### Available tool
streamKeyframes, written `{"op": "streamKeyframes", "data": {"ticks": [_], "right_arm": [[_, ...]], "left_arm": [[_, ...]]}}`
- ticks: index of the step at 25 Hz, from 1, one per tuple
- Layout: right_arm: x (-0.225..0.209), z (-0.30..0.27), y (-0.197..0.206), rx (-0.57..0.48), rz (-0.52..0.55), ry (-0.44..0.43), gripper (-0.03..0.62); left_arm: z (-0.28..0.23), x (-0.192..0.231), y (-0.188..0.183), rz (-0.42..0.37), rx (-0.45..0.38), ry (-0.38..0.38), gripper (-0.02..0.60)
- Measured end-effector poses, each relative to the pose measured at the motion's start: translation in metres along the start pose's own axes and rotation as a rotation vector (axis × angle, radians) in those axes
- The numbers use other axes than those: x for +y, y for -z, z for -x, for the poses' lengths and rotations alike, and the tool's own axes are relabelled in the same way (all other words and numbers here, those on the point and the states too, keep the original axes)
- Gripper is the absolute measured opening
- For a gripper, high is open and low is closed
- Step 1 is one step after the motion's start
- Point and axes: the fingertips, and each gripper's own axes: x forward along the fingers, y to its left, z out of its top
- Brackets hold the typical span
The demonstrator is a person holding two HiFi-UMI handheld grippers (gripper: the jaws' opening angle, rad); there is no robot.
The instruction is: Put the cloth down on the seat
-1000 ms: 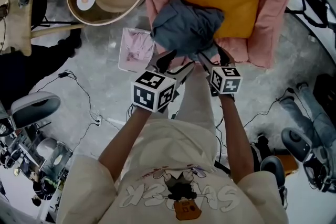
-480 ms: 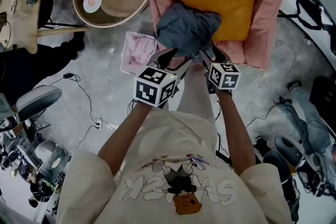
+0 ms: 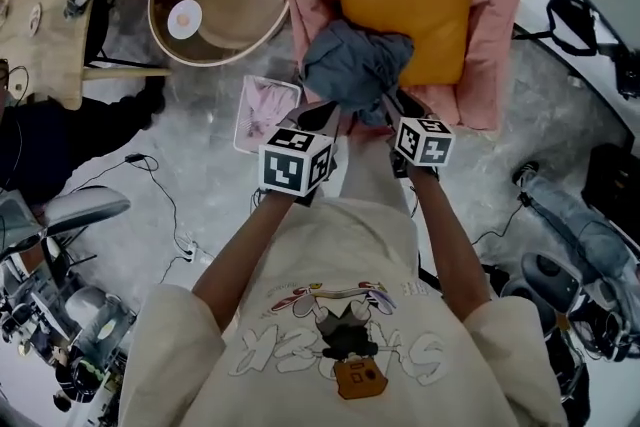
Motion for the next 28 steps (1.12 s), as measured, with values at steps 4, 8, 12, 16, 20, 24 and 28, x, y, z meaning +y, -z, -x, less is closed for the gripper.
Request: {"op": "streamKeyframes", "data": {"ticks": [4,8,12,16,20,24,28], "right_arm": [[0.011,0.015,-0.007,-0.002,0.010,0.041,0.117],[0.018,0.034,-0.018,-0.030,0.010,0.083,0.061],[0.041,0.064,-0.031,-0.113,0.005,0.042,0.029],[0.075,0.106,-0.053,-0.228,0.025,0.008,0.018],[0.103,0.143,-0.072,-0.317,0.021,-0.005,0.018],[0.124,0.175,-0.081,-0.392,0.006,-0.001,0.018],[0.149,0.197,-0.084,-0.456,0.043,0.025,0.018]], "left_arm": [[0.021,-0.009,-0.001,-0.020,-0.017,0.049,0.005],[0.044,-0.020,0.004,-0.021,-0.035,0.092,0.005],[0.058,-0.027,-0.007,-0.075,-0.061,0.130,0.005],[0.075,-0.032,-0.017,-0.108,-0.100,0.149,0.005],[0.091,-0.041,-0.026,-0.127,-0.140,0.177,0.005],[0.112,-0.054,-0.043,-0.150,-0.227,0.211,0.005],[0.131,-0.056,-0.042,-0.203,-0.283,0.221,0.005]]}}
